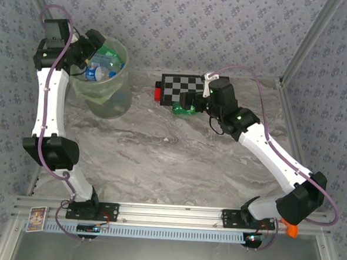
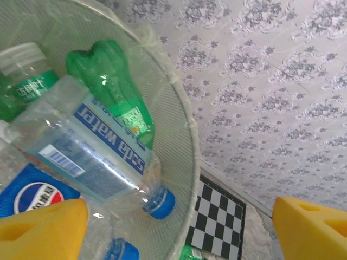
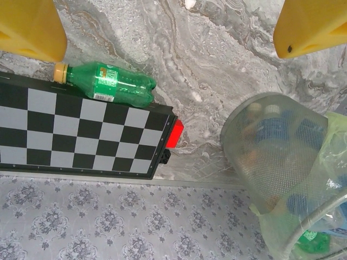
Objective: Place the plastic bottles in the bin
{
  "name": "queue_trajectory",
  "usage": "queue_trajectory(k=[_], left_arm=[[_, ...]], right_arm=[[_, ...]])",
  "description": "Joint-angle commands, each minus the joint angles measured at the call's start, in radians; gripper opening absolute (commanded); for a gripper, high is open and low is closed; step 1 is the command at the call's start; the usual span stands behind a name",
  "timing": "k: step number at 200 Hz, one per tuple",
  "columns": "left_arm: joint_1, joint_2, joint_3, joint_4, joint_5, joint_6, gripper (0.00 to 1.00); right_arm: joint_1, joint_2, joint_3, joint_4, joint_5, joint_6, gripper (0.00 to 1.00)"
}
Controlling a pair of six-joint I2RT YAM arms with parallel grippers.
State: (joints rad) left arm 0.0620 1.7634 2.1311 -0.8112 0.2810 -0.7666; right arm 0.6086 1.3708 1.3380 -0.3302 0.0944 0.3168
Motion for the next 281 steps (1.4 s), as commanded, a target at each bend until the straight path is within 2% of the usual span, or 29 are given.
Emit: queue_trajectory(k=[1, 44, 83, 117, 151, 170, 190, 248, 281], left_arm=[[-0.03, -0.006, 0.026, 0.009, 0.039, 0.037, 0.89], [-0.138, -0.012, 0.037, 0.008, 0.036, 0.082, 0.96], [-0.267, -0.034, -0.031, -0.004, 0.0, 0.132, 0.98], [-0.365, -0.074, -0.135, 0.017, -0.052, 0.159, 1.0], [-0.441, -0.122, -0.266, 0.066, -0.077, 0.164, 1.0], [-0.462, -0.139, -0.319, 0.076, -0.08, 0.153, 1.0], [-0.47, -0.166, -0.358, 0.084, -0.087, 0.155, 1.0], [-0.47, -0.229, -0.413, 0.077, -0.116, 0.173, 1.0], [-0.469, -0.234, -0.413, 0.064, -0.122, 0.176, 1.0]], right_arm=[[-0.002, 0.003, 0.021, -0.044, 0.005, 0.018, 1.0], [-0.121, 0.077, 0.021, -0.055, -0.138, 0.114, 1.0], [-0.218, 0.207, 0.041, -0.038, -0.242, 0.203, 1.0], [-0.282, 0.333, 0.086, -0.036, -0.302, 0.35, 0.91], [-0.295, 0.441, 0.116, -0.037, -0.308, 0.471, 0.85], [-0.321, 0.504, 0.13, -0.05, -0.325, 0.565, 0.76], [-0.347, 0.551, 0.101, 0.035, -0.356, 0.663, 0.67], [-0.37, 0.642, 0.059, 0.2, -0.366, 0.824, 0.58], [-0.376, 0.688, 0.042, 0.264, -0.386, 0.904, 0.56]])
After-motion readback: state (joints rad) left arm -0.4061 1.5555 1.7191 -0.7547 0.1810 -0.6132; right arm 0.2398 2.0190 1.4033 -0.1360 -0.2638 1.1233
